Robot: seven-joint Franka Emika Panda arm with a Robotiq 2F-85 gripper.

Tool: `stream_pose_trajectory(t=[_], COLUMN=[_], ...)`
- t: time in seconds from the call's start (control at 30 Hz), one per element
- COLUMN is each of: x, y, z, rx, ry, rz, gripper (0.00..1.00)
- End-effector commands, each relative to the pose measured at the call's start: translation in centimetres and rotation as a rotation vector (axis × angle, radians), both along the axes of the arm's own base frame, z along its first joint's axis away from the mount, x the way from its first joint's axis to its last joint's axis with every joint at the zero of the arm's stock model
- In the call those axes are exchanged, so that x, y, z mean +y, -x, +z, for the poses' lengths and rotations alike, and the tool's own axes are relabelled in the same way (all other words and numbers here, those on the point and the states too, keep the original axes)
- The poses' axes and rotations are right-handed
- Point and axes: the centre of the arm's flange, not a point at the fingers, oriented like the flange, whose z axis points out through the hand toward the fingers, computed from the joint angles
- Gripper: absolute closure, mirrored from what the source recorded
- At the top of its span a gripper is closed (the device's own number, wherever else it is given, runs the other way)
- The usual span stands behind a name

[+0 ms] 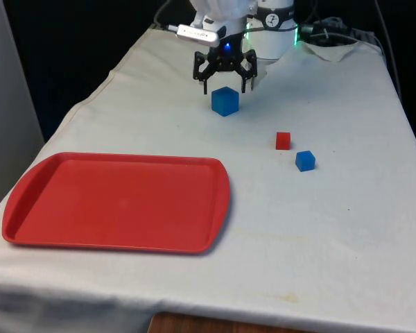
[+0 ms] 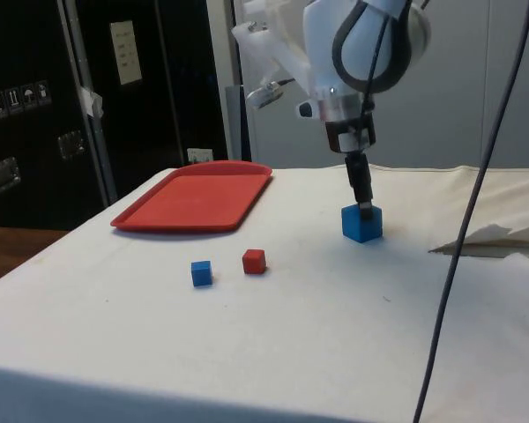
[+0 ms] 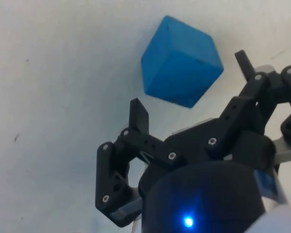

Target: Pick up the largest block and place it onto the tray.

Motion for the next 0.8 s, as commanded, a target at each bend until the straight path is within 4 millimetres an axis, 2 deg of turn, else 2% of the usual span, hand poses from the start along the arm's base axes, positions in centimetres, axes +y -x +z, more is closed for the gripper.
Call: stream_pose_trajectory(t=[0.0,0.63,0.67,0.7,0.73,0.77], x=[0.12,0.16,0.18,0.06,0.18,0.17], y=[0.01,-0.38,-0.42,-0.45,-0.41,-0.4], z=[-0.12,-0.57,-0.58,-0.57,-0.61,-0.61], rx=[-0.012,-0.022,-0.022,-0.014,-0.021,-0.021], ry=[-0.004,0.02,0.021,0.022,0.021,0.021], rz=[0.004,0.019,0.02,0.021,0.02,0.019], gripper=[0.0,0.0,0.04,0.12,0.12,0.22])
